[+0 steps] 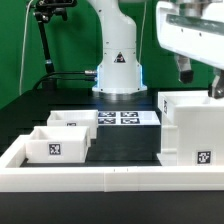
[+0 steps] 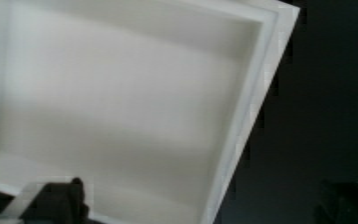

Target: Assemble drawer

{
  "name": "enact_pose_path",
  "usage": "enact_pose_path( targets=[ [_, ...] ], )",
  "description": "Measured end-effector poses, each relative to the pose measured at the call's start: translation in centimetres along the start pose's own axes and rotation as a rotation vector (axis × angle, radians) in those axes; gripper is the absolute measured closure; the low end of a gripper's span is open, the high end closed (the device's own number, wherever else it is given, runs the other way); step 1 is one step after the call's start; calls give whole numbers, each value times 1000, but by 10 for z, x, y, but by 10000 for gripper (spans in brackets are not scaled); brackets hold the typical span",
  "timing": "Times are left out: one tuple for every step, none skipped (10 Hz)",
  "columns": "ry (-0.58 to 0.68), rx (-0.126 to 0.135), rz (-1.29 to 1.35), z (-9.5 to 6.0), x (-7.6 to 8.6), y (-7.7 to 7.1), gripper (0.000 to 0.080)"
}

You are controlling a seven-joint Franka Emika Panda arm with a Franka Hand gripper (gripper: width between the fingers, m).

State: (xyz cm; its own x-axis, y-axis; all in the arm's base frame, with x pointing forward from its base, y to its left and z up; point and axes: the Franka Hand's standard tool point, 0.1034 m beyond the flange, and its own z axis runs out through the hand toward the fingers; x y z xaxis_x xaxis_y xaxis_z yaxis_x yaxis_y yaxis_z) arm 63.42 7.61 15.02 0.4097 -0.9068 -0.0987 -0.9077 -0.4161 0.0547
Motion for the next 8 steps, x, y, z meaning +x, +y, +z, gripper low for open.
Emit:
enact_pose_path(
  targets=[
    [7, 6, -79, -3, 9, 5, 151],
    [9, 1, -71, -2, 14, 9, 151],
    [10, -1, -83, -1, 13, 8, 151],
    [10, -1, -167, -1, 13, 8, 151],
    [10, -2, -252, -1, 13, 9, 151],
    [17, -15, -385, 1, 15, 11, 151],
    [28, -39, -539, 4, 19, 15, 151],
    [34, -50, -690, 3, 28, 22, 151]
  ],
)
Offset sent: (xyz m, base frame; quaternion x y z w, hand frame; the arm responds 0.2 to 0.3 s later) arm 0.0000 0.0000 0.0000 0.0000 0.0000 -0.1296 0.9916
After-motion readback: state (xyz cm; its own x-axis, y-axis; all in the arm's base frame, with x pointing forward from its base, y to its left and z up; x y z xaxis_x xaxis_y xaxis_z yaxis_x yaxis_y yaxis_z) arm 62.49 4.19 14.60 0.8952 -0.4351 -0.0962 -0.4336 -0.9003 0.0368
